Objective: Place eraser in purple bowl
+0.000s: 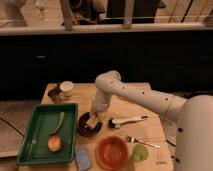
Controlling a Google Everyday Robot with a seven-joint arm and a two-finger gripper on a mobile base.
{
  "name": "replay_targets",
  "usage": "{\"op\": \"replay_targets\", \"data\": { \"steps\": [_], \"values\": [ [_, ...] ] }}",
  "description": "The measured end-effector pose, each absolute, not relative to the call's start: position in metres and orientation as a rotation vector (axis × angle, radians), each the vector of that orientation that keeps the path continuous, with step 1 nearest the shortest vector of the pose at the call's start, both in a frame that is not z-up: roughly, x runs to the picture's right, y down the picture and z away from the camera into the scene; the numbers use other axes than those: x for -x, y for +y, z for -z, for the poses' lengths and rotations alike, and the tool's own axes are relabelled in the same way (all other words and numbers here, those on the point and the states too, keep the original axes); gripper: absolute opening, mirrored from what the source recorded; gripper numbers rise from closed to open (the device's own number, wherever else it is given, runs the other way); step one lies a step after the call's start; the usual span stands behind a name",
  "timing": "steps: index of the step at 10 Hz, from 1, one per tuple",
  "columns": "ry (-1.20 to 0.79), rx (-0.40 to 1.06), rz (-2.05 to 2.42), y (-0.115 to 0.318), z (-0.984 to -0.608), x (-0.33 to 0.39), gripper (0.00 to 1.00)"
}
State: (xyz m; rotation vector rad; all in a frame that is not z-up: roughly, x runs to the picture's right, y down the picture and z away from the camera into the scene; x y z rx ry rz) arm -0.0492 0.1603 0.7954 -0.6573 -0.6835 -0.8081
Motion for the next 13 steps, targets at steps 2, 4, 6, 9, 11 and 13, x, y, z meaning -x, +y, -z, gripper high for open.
{"op": "replay_targets", "data": {
  "steps": [2, 4, 6, 9, 11, 13],
  "values": [
    [-0.681, 0.665, 0.813, 0.1612, -0.795, 0.0487, 0.68],
    [-0.681, 0.665, 0.814, 0.1607, -0.7953, 0.0496, 0.79],
    [-0.682, 0.667, 0.819, 0.1603, -0.7957, 0.0527, 0.8],
    [-0.679, 0.675, 0.822, 0.1612, -0.7954, 0.0523, 0.8],
    [-0.679, 0.678, 0.822, 0.1628, -0.7954, 0.0524, 0.8],
    [-0.683, 0.675, 0.824, 0.1645, -0.7947, 0.0531, 0.8]
  ]
}}
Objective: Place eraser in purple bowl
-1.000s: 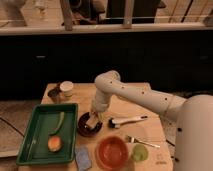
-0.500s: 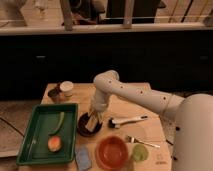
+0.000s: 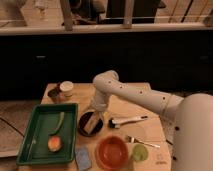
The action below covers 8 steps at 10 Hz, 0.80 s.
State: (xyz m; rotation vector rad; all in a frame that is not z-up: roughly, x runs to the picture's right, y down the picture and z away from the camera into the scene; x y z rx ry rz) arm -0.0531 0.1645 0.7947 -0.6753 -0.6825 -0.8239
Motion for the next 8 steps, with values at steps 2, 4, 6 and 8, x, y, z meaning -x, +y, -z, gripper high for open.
{"op": "replay_targets", "data": {
  "steps": [2, 4, 6, 8],
  "values": [
    [-0.687, 0.66, 0.826, 0.1641, -0.7929, 0.0528, 0.8],
    [-0.687, 0.655, 0.83, 0.1645, -0.7917, 0.0524, 0.8],
    [-0.685, 0.644, 0.836, 0.1644, -0.7894, 0.0514, 0.8],
    [-0.685, 0.643, 0.834, 0.1643, -0.7894, 0.0507, 0.8]
  ]
}}
